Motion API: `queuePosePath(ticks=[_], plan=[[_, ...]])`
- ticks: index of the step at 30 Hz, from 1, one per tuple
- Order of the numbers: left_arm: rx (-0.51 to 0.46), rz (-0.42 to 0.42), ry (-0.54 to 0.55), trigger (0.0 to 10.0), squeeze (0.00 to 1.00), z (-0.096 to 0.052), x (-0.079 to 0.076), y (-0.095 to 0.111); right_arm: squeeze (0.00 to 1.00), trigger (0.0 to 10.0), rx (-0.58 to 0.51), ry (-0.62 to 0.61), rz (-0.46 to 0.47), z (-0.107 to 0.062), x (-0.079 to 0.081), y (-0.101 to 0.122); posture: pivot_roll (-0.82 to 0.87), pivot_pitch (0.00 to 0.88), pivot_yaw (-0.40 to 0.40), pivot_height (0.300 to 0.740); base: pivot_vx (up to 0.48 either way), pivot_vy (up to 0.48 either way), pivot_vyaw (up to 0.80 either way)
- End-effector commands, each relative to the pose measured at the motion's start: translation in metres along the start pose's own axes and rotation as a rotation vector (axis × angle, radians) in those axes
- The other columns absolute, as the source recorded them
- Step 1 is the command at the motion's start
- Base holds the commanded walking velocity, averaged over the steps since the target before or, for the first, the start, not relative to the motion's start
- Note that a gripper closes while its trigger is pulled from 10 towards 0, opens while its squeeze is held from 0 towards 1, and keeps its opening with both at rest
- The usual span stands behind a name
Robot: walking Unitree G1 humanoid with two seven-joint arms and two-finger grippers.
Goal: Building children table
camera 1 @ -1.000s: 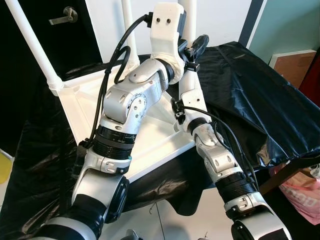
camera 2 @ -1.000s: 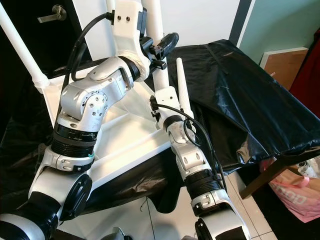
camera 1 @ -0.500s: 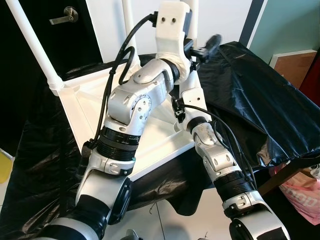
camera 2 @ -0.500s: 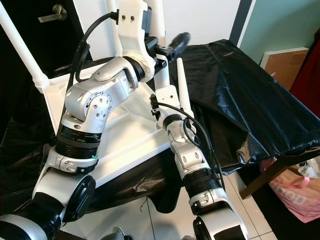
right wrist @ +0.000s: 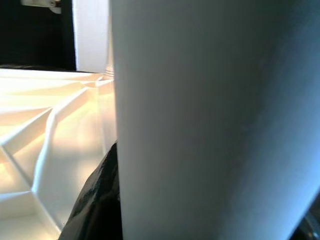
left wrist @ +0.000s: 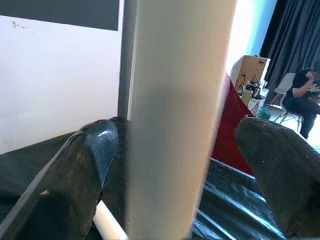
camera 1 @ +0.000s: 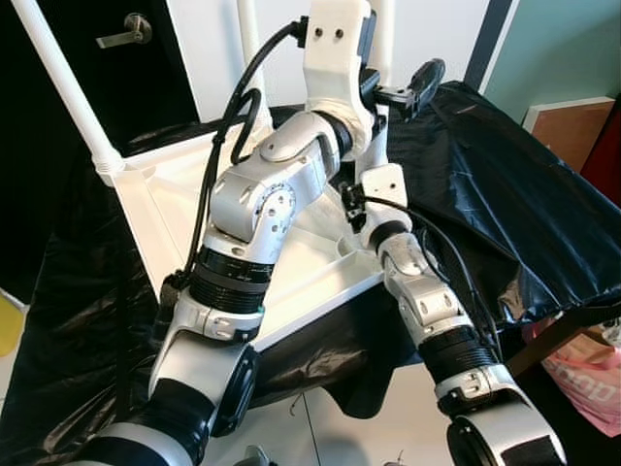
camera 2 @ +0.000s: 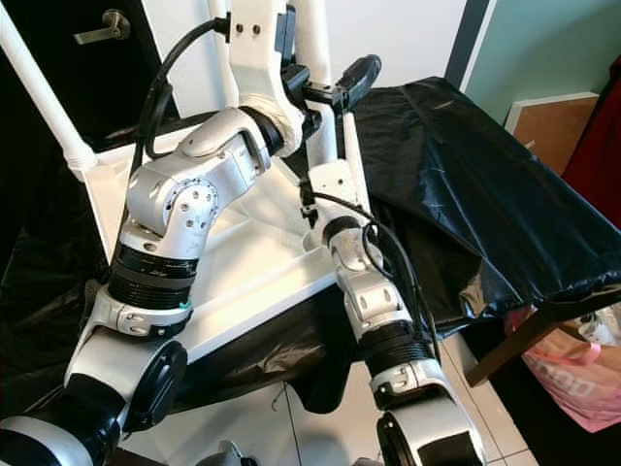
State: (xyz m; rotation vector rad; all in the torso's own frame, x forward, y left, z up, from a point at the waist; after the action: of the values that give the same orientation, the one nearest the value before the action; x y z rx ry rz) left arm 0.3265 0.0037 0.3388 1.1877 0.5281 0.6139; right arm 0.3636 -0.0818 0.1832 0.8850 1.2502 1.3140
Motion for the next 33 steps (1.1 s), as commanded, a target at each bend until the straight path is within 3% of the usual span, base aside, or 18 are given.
queuePosePath(ticks=[1, 7, 21, 24, 27, 33], plan=[[-0.023, 0.019, -0.043, 10.0, 0.0, -0.002, 0.0, 0.004, 0.0, 10.0, -0.018, -0.021, 0.015, 0.001, -0.003, 0.004, -0.09, 0.0, 0.018, 0.74, 0.0, 0.0, 0.0], [-0.007, 0.046, -0.011, 10.0, 0.0, -0.011, 0.014, -0.003, 0.0, 10.0, -0.021, -0.098, 0.015, 0.0, -0.018, 0.002, -0.1, 0.0, 0.033, 0.74, 0.0, 0.0, 0.0], [-0.016, 0.088, -0.033, 10.0, 0.0, -0.025, 0.016, -0.009, 0.0, 10.0, -0.031, -0.099, 0.067, -0.001, -0.025, 0.003, -0.07, 0.009, 0.008, 0.74, 0.0, 0.0, 0.0], [-0.02, 0.154, -0.05, 10.0, 0.0, -0.035, 0.014, -0.015, 0.0, 10.0, -0.004, -0.088, 0.055, -0.003, -0.03, -0.004, -0.07, 0.012, 0.0, 0.74, 0.0, 0.0, 0.0], [-0.021, 0.164, -0.053, 10.0, 0.0, -0.036, 0.014, -0.015, 0.0, 10.0, -0.001, -0.09, 0.05, -0.003, -0.03, -0.005, -0.07, 0.012, 0.0, 0.74, 0.0, 0.0, 0.0], [0.025, 0.247, -0.079, 10.0, 0.0, -0.055, 0.01, -0.031, 0.0, 10.0, 0.012, -0.096, 0.062, -0.011, -0.037, -0.014, -0.05, 0.019, -0.004, 0.74, 0.0, 0.0, 0.0]])
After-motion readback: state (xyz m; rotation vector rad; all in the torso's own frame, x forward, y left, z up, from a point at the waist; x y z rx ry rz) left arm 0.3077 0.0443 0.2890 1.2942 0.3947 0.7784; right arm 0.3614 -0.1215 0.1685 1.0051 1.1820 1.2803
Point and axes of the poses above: a point about 5 cm out from each wrist's last joint towards the gripper, its own z axis pointing out of the wrist towards the gripper, its own y axis along the axis of the wrist's last joint, x = y × z, the point moved 1 cm from there along z, pointing out of the wrist towards the gripper
